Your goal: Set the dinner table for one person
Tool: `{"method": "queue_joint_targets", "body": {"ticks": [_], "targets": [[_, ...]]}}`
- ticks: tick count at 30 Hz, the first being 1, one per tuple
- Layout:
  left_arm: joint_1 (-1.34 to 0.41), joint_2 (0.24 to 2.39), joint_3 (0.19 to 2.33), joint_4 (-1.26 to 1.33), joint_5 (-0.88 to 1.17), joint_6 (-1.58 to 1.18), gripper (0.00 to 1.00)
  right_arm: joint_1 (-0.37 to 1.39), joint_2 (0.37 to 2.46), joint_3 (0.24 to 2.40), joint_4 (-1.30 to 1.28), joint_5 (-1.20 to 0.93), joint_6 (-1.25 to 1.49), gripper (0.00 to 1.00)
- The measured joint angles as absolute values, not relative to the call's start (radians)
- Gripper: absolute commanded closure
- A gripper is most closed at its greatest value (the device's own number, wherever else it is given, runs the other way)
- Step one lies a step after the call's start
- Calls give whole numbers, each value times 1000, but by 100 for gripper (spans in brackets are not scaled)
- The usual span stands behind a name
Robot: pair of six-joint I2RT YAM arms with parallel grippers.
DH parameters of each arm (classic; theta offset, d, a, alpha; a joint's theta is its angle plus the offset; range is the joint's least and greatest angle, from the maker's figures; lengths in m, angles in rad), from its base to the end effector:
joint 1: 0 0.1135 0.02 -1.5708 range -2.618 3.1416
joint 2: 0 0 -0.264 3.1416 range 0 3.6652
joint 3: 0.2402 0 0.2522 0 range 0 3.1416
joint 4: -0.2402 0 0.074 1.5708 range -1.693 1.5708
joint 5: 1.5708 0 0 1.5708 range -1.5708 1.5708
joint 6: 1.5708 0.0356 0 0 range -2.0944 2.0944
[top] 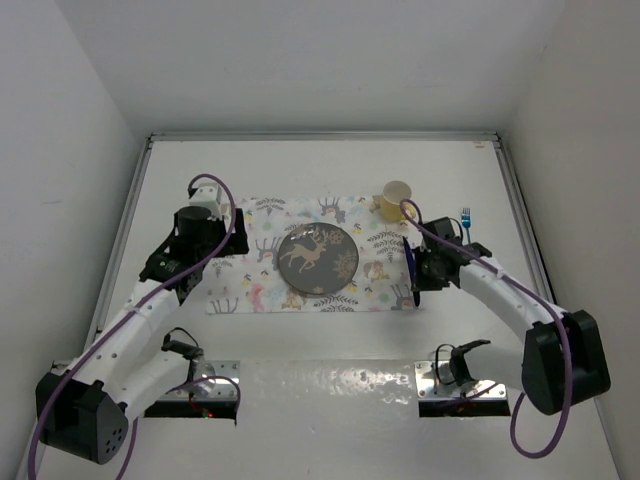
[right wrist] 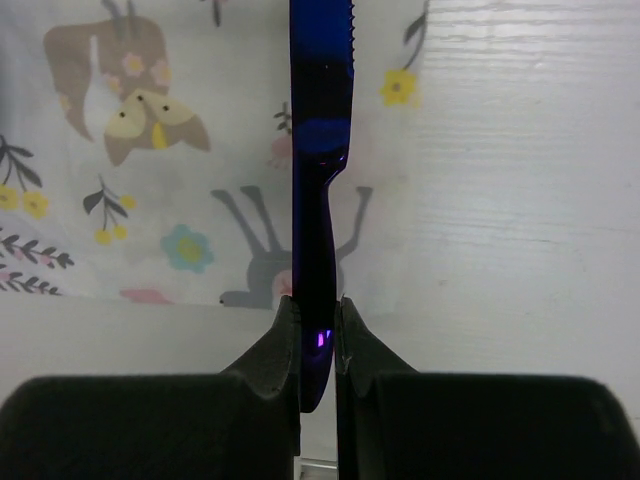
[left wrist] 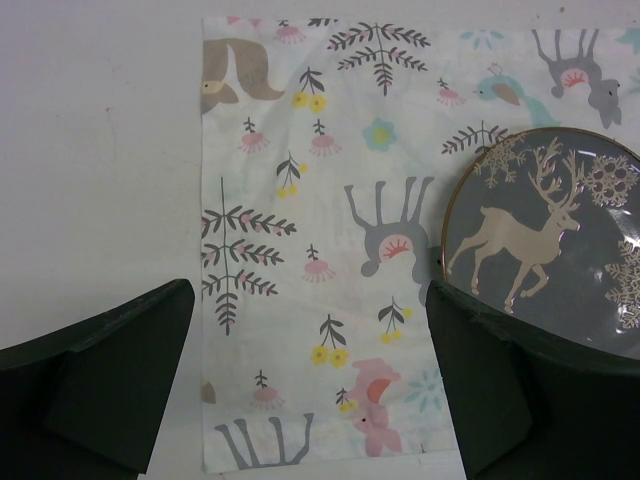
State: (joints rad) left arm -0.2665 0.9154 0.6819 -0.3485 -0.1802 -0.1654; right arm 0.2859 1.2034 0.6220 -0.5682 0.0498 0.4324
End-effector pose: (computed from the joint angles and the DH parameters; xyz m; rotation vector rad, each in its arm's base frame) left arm 0.1969 -0.0471 0.2646 0.0041 2.1427 -0.0583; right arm 0.1997 0.0569 0.1755 0.2140 2.7182 0.1413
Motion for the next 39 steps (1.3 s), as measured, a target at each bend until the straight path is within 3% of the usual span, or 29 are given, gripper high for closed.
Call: {"method": "queue_joint_targets", "body": {"ticks": [6, 29, 35, 39], "targets": [[-266, 915, 682, -348, -180, -166, 0, 385, 1217, 620, -530, 69, 500, 100], [-266, 919, 682, -349, -182, -166, 0, 441, 1418, 649, -290, 101, 604, 100], [-266, 921, 682, -348, -184, -165, 0, 441, 1441, 609, -248, 101, 622, 88], [-266, 921, 682, -349, -184, -166, 0, 441, 1455, 595, -240, 91, 628, 63]]}}
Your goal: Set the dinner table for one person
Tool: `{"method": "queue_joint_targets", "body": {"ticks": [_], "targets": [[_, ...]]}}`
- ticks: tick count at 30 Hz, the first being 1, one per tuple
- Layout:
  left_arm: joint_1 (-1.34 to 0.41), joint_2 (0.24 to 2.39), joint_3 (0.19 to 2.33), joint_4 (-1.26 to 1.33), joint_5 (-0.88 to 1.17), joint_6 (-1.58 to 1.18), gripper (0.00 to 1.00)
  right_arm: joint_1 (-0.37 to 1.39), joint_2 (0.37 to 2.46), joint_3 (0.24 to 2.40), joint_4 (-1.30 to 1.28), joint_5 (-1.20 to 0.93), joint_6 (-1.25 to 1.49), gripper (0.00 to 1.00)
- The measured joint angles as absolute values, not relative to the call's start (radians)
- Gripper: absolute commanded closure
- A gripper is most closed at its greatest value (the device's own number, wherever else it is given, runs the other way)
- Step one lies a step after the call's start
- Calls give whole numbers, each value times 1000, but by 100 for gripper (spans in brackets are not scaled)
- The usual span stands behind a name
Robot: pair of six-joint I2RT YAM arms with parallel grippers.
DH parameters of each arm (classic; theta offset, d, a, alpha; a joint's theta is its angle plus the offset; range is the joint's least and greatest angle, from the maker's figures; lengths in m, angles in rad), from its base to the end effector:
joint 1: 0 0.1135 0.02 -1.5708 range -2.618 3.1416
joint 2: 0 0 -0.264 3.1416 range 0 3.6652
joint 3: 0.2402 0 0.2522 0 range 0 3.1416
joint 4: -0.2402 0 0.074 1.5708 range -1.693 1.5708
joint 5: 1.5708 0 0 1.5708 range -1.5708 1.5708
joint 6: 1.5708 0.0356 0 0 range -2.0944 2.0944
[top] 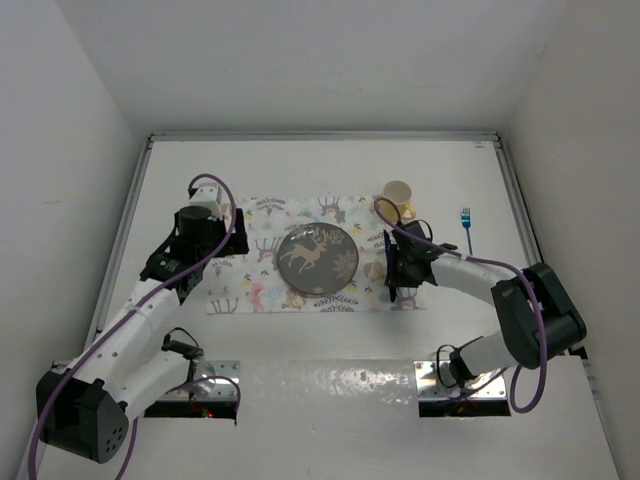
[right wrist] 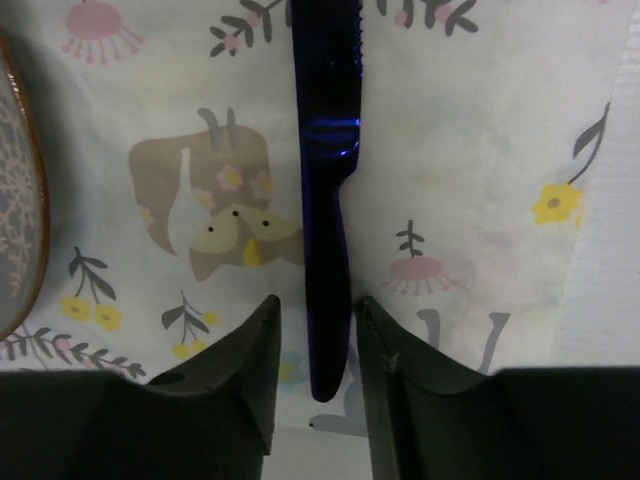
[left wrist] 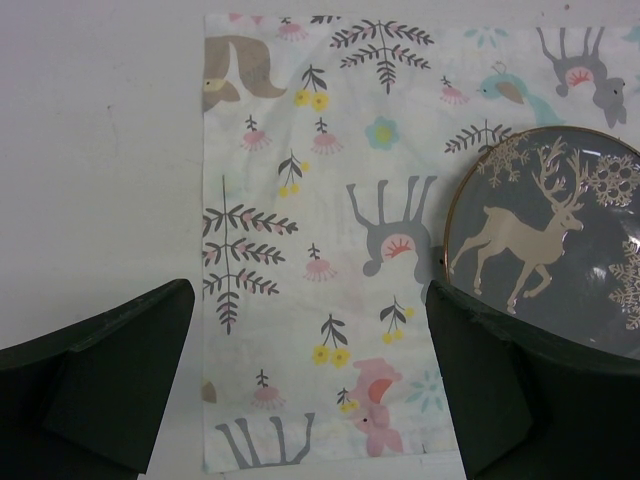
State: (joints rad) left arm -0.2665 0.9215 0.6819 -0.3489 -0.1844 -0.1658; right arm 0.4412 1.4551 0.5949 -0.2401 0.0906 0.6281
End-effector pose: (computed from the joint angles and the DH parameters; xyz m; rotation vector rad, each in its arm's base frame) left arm 0.1978 -0.0472 0.2634 0.0020 2.1485 -0.0524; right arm 0.2224 0.1015 0.1316 0.2794 2.6684 0.2230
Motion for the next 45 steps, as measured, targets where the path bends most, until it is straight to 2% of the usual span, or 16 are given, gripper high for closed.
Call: {"method": "queue_joint_targets", "body": {"ticks": [3, 5, 6, 7, 10, 21, 28, 39, 42, 45], "targets": [[-266, 921, 682, -349, -185, -166, 0, 442, 1455, 596, -232, 73, 628, 53], [-266, 921, 682, -349, -185, -165, 0, 443, 1454, 606, -249, 70, 617, 51], [-266, 921, 682, -349, -186, -166, 0, 443, 1454, 616, -266, 77, 607, 53], [-266, 921, 682, -349, -187, -166, 0, 442, 1453, 628, -286, 88, 596, 61], [-266, 921, 682, -349, -190, -166, 0, 419, 1430, 668, -338, 122, 542, 71], [-266, 921, 682, -349, -191, -165, 0, 15, 1400, 790, -397, 199, 297, 66], [-266, 915, 682, -350, -191, -165, 0, -187, 1596, 938, -383, 157, 176, 60], [-266, 929, 682, -350, -202, -165, 0, -247, 1863, 1108, -359, 74, 80, 63], [-266, 943, 682, -350, -208, -165, 0, -256, 1903, 1124, -355, 49, 65, 67], [-266, 951, 682, -351, -216, -165, 0, -261, 1917, 1143, -352, 33, 44, 83]]}}
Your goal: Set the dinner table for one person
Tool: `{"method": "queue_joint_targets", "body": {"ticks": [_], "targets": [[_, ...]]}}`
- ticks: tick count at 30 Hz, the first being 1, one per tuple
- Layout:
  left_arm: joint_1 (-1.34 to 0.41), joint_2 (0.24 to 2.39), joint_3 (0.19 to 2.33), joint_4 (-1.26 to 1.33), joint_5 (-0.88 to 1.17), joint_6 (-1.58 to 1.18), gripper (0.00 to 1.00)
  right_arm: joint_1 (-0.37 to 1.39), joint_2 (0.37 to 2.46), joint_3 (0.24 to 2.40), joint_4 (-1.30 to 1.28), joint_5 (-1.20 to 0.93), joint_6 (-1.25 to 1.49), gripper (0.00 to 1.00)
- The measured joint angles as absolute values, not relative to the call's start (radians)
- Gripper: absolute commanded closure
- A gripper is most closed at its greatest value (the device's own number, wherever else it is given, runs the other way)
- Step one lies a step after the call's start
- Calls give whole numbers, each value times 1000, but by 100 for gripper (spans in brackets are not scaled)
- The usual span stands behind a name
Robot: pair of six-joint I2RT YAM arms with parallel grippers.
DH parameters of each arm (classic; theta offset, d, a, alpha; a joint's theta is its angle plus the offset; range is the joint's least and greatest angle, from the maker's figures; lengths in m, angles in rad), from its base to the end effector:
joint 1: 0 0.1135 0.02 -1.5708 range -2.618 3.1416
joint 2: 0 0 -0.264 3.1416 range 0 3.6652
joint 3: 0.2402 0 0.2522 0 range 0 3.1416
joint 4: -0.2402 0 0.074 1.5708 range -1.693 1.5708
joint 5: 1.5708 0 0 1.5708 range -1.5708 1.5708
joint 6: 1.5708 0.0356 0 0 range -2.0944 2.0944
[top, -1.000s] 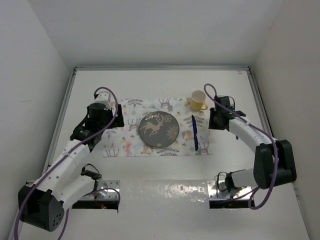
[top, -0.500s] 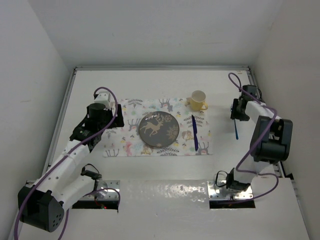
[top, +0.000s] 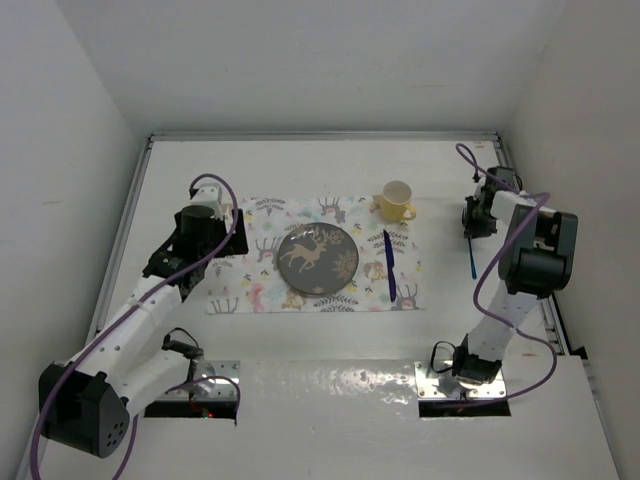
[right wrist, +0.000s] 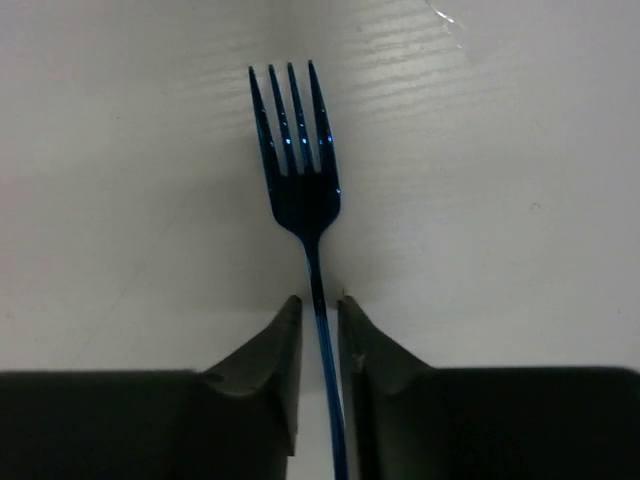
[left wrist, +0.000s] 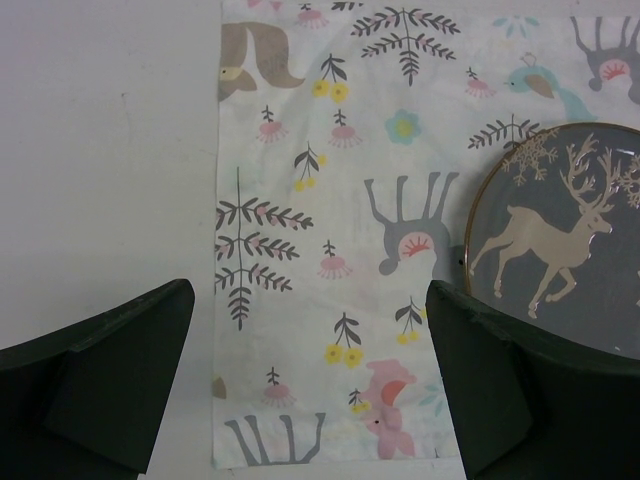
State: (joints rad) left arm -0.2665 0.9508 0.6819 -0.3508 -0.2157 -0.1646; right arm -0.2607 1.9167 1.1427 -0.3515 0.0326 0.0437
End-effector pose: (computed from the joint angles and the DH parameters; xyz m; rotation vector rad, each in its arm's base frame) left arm 0.2019 -0.0472 0.2580 -0.0103 2.1740 -0.0095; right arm 0.3609 -0.0975 0.1346 0.4193 2.6676 -0.1100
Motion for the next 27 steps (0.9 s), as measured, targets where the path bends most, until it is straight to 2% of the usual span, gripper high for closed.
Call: {"method": "queue_joint_targets", "body": {"ticks": [3, 9, 14, 22, 27], "targets": [[-266, 951, 682, -352, -221, -165, 0, -262, 1922, 1148, -348, 20, 30, 99], [-266, 945, 682, -369, -224, -166, 0, -253, 1903, 1146, -360, 25, 33, 100], [-266, 926, 711, -426, -222, -184, 0, -176, 1759, 1161, -423, 111, 80, 100], [-266, 931, 920, -582, -297, -242, 0, 209, 1464, 1254, -476, 204, 279, 100], [-266, 930, 976, -660, -334, -265, 0, 571, 1504, 1320, -473, 269, 469, 100]]}}
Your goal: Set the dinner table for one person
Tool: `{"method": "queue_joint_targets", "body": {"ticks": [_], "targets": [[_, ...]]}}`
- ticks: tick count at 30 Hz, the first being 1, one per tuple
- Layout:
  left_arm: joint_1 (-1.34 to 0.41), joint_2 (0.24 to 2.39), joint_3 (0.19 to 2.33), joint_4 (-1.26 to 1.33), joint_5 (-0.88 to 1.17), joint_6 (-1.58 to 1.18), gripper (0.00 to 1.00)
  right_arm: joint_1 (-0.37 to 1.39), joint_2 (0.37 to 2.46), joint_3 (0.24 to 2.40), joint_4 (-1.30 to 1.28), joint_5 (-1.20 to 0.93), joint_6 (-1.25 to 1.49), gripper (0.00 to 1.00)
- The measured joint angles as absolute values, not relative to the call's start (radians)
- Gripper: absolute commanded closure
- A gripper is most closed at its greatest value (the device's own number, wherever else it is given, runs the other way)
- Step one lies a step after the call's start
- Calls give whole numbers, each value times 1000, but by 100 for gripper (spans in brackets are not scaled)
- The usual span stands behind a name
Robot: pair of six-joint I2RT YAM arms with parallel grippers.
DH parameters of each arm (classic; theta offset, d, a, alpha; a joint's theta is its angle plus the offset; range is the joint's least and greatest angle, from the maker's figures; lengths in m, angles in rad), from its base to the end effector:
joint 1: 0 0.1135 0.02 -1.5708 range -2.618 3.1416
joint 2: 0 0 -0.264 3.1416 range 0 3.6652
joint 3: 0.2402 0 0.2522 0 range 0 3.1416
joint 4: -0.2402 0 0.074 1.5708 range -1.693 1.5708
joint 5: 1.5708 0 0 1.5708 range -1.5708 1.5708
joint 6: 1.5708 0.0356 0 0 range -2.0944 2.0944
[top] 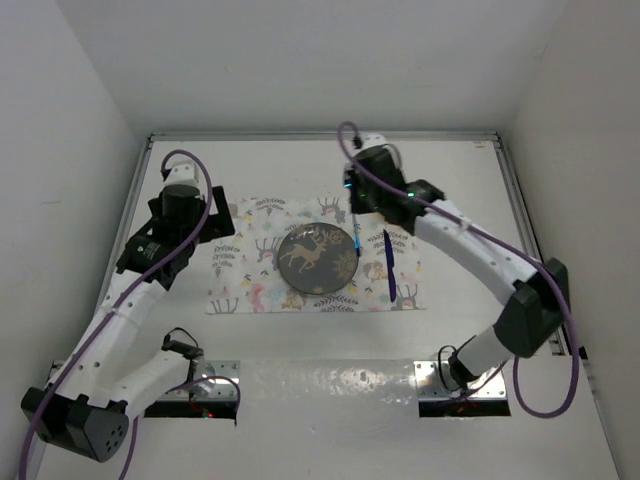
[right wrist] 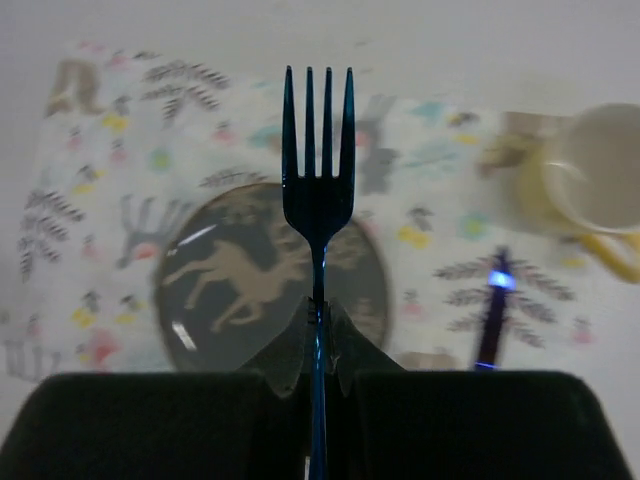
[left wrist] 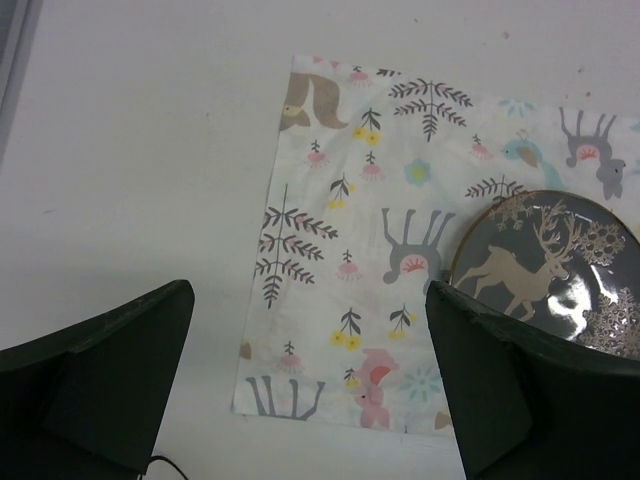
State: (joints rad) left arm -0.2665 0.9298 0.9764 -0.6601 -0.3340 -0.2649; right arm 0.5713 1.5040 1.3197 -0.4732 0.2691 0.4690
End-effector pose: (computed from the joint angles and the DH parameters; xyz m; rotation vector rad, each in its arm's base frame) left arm 0.1883 -0.0393 0.3345 -0.1853 2.1384 0.0564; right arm 0.2911 0.1758 0.3248 0.0338 2.2147 0.2800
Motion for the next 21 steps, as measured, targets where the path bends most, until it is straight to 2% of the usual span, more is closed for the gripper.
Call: {"method": "queue_joint_targets", "body": {"ticks": [4, 8, 15, 21], "targets": [[-266, 914, 1005, -719, -355, -272, 0, 771, 1701, 1454, -492, 312, 602, 100], [-266, 880, 1026, -770, -381, -283, 0, 875, 1945, 1676, -522, 346, 716, 100], [-266, 815, 1031, -842, -413, -324, 1, 941, 2241, 1947, -569, 378, 870, 100], [-266, 762, 1031, -884, -430, -350, 1, 952, 2356, 1995, -580, 379, 945, 100]]}}
